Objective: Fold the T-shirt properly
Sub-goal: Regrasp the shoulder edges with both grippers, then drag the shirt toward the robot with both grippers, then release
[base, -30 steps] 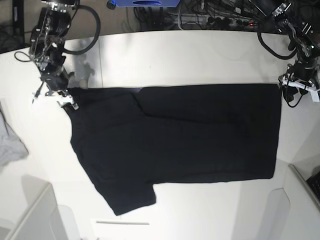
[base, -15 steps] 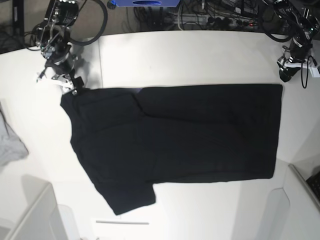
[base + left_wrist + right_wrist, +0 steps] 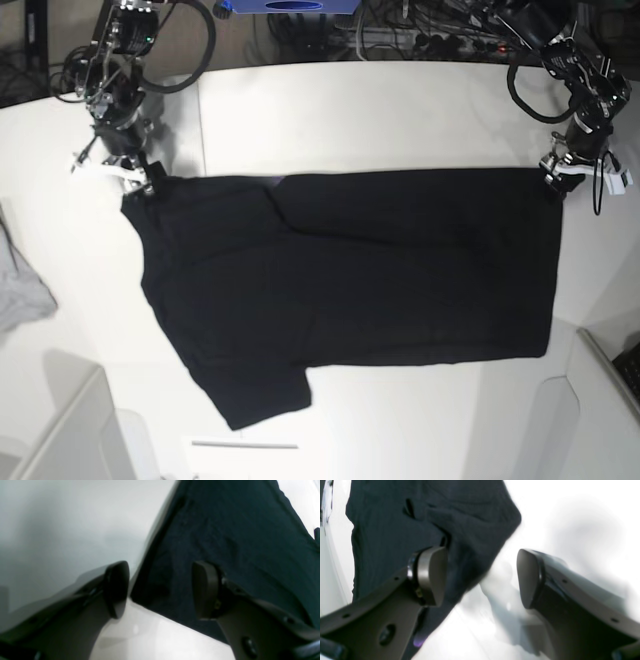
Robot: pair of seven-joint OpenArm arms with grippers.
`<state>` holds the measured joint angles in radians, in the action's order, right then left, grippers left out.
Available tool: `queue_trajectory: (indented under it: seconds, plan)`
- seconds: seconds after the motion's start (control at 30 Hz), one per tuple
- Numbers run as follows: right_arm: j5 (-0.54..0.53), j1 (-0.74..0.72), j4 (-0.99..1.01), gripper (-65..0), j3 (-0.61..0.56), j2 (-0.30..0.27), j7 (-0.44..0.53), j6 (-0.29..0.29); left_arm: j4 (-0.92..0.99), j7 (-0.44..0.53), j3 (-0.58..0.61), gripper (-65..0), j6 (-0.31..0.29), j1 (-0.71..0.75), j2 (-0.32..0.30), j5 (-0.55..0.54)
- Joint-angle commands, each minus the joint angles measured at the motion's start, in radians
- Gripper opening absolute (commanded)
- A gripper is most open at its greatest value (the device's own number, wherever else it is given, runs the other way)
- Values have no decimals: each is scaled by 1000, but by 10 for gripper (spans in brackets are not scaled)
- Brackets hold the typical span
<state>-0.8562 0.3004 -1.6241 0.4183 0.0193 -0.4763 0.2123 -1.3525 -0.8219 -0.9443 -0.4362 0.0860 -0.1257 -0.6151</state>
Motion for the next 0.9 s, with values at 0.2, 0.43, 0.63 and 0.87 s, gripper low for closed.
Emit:
queue_trajectory:
  seconds: [0.2, 0.43, 0.63, 0.87]
  plan:
    - [13, -34, 35, -239, 3, -3, -25, 20, 18, -14, 3, -270, 6, -28, -12, 7]
    - [13, -69, 107, -239, 1, -3, -25, 20, 51, -14, 3, -272, 6, -42, -13, 7]
    - [13, -83, 141, -318, 1, -5, -25, 16, 54, -14, 3, -275, 6, -42, -16, 7]
    - [13, -83, 143, -494, 1, -5, -25, -104, 54, -14, 44, -638, 6, -44, -18, 7]
